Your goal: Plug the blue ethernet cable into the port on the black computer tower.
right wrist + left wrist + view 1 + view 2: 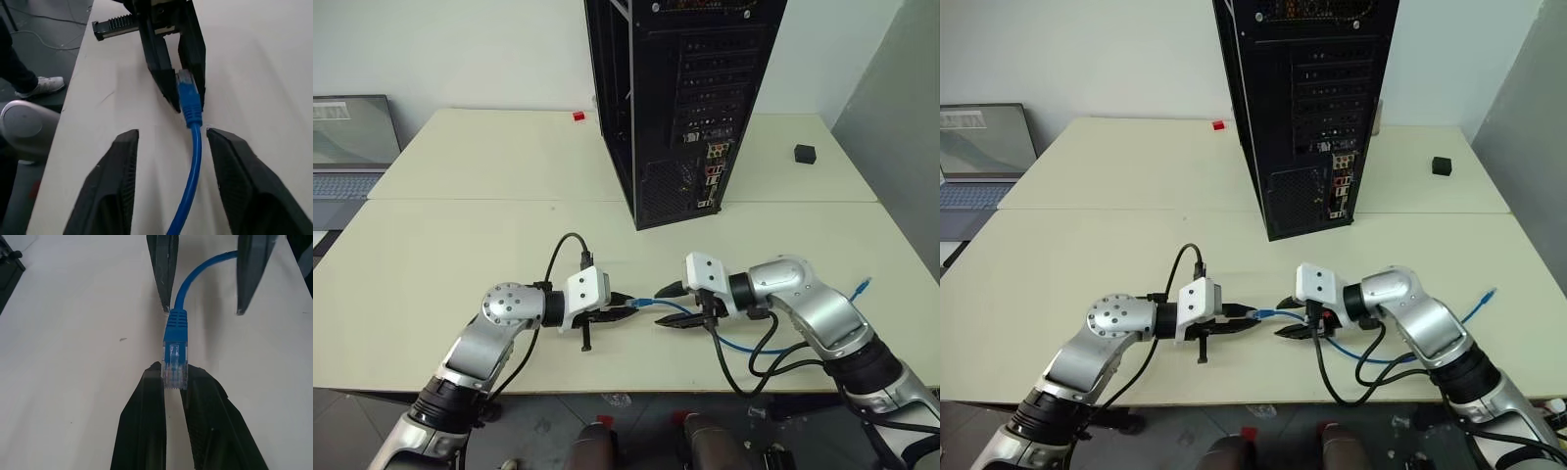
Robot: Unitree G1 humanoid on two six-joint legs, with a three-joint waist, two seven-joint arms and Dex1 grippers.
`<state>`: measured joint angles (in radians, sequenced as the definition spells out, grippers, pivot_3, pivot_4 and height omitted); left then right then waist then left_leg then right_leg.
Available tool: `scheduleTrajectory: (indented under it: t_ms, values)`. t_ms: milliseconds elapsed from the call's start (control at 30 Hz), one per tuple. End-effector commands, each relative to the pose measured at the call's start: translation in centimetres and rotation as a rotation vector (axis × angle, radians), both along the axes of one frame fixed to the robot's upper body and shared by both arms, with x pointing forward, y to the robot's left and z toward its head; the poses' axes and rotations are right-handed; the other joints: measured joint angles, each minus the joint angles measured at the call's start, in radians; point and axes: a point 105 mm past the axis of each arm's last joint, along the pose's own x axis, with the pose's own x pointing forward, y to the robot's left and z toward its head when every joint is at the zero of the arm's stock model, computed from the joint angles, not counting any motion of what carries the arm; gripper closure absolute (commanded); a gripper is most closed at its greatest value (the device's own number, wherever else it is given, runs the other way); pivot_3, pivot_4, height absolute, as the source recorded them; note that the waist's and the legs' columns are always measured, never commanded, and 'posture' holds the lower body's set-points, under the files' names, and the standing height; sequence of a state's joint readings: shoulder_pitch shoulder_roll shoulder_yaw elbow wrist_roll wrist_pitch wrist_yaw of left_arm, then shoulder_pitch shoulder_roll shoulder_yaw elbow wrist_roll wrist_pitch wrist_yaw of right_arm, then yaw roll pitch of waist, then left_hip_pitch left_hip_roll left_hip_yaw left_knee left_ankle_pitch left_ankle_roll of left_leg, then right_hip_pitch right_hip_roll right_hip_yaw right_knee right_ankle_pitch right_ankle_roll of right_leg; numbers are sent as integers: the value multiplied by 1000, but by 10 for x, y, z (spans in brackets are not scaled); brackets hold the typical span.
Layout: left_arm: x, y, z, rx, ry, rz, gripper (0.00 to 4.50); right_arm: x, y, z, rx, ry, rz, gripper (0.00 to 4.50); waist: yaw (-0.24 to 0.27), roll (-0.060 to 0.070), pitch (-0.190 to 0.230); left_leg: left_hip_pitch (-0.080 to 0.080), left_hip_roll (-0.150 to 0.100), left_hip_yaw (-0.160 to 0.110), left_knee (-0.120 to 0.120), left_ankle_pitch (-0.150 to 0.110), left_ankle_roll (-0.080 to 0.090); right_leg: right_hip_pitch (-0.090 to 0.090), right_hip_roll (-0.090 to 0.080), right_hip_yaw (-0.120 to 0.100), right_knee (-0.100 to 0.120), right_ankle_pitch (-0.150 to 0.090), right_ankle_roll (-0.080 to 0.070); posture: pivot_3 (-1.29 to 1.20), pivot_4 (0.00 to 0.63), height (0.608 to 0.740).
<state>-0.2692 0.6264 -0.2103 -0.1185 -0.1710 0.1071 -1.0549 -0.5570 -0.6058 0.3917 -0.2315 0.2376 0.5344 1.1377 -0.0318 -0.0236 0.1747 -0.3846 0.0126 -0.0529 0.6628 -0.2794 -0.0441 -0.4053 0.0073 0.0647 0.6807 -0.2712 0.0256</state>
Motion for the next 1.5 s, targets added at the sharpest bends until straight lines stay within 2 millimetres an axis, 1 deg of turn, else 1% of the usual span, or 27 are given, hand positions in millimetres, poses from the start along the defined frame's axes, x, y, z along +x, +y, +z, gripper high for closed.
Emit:
scheduleTrajectory:
  t_ms: [33, 133, 167, 200, 233, 267, 333, 400, 467, 667, 967, 1033, 1100, 1233, 1300, 1333, 1367, 1400, 1433, 1500]
  values:
    - [-1, -5, 13, -1, -253, -11, 4242, -1, -9, 31, 86, 8, -11, 1270, 0, 0, 0, 0, 0, 0, 0, 0, 0, 0, 0, 0, 0, 0, 0, 0, 150, 740]
    - [-4, -8, 13, 15, -429, -29, 4242, -1, -17, 36, 136, 70, -58, 645, 1, 0, 0, 0, 0, 0, 0, 0, 0, 0, -4, 0, 0, 0, 0, 0, 150, 740]
    - [-5, -9, 13, 29, -503, -44, 4243, -1, -18, 38, 165, 97, -77, 322, 1, 0, 0, 0, 0, 0, 0, 0, 0, 0, -5, 0, 0, 0, 0, 0, 150, 740]
    - [-5, -9, 14, 43, -592, -49, 4243, 0, -18, 40, 202, 122, -105, 99, 1, 0, 0, 0, 0, 0, 0, 0, 0, 0, -5, 0, 0, 0, 0, 0, 150, 740]
    - [-6, -9, 15, 57, -678, -65, 4243, 1, -18, 42, 236, 147, -128, 0, 1, 0, 0, 0, 0, 0, 0, 0, 0, 0, -5, 0, 0, 0, 0, 0, 150, 740]
    - [-7, -9, 17, 76, -781, -81, 4243, 1, -18, 43, 267, 181, -148, 0, 1, 0, 0, 0, 0, 0, 0, 0, 0, 0, -5, 0, 0, 0, 0, 0, 150, 740]
    - [-8, -8, 20, 84, -902, -92, 4243, -1, -17, 43, 303, 227, -168, 0, 1, 0, 0, 0, 0, 0, 0, 0, 0, 0, -6, 1, 0, 0, 0, 0, 150, 740]
    - [-9, -7, 21, 87, -995, -103, 4243, -4, -14, 42, 332, 278, -181, 0, 2, 0, 0, 0, -1, 0, 0, 0, 0, 0, -6, 0, 0, 0, 0, 0, 150, 740]
    - [-9, -7, 23, 80, -1049, -97, 4243, -6, -9, 39, 358, 327, -202, 0, 2, 0, 0, 0, -1, 0, 0, 0, 0, 0, -6, 0, 0, 0, 0, 0, 150, 740]
    - [-5, -3, 23, 78, -1120, -69, 4243, -13, 4, 29, 392, 394, -219, 0, 2, 0, 0, 0, -1, 0, 0, 0, 0, 0, -6, -2, 0, 0, 0, 0, 150, 740]
    - [-1, -2, 26, 78, -1163, -55, 4244, -7, 10, 21, 405, 423, -260, 0, 1, 0, 0, 0, -1, -1, 0, 0, 1, 0, -6, -2, 1, 0, 0, 0, 150, 740]
    - [0, -2, 27, 83, -1174, -53, 4244, -4, 11, 19, 402, 420, -272, 357, 1, 0, 0, 0, -1, 0, 0, 0, 1, 0, -6, -2, 1, 0, 0, 0, 150, 740]
    - [0, -1, 28, 86, -1180, -51, 4244, -2, 12, 18, 396, 414, -277, 616, 1, 0, 0, 0, -1, 0, 0, 0, 1, 0, -6, -2, 1, 0, 0, 0, 150, 740]
    - [-1, -1, 28, 89, -1185, -56, 4244, -1, 14, 18, 404, 414, -275, 1639, 1, 0, 0, 0, -1, 0, 0, 0, 1, 0, -6, -2, 1, 0, 0, 0, 150, 740]
    - [-1, -1, 28, 91, -1187, -56, 4245, -1, 15, 19, 411, 413, -275, 2074, 1, 0, 0, 0, -1, 0, 0, 0, 1, 0, -6, -2, 1, 0, 0, 0, 150, 740]
    - [-1, -1, 28, 92, -1187, -57, 4245, -1, 15, 20, 414, 414, -275, 2379, 1, 0, 0, 0, -1, 0, 0, 0, 1, 0, -6, -2, 1, 0, 0, 0, 150, 740]
    - [-1, -1, 28, 91, -1188, -56, 4245, 0, 15, 20, 415, 414, -276, 2518, 1, 0, 0, 0, -1, 0, 0, 0, 1, 0, -6, -3, 1, 0, 0, 0, 150, 740]
    - [-1, -1, 28, 91, -1188, -56, 4245, 0, 15, 20, 414, 414, -278, 2844, 1, 0, 0, 0, -1, 0, 0, 0, 1, 0, -6, -3, 1, 0, 0, 0, 150, 740]
    - [-1, -1, 28, 91, -1189, -56, 4245, 0, 15, 19, 413, 413, -279, 3021, 1, 0, 0, 0, -1, 0, 0, 0, 1, 0, -6, -2, 1, 0, 0, 0, 150, 740]
    - [-1, -1, 28, 92, -1190, -56, 4245, 1, 15, 19, 412, 413, -281, 3559, 1, 0, 0, 0, -1, 0, 0, 0, 1, 0, -6, -2, 1, 0, 0, 0, 150, 740]
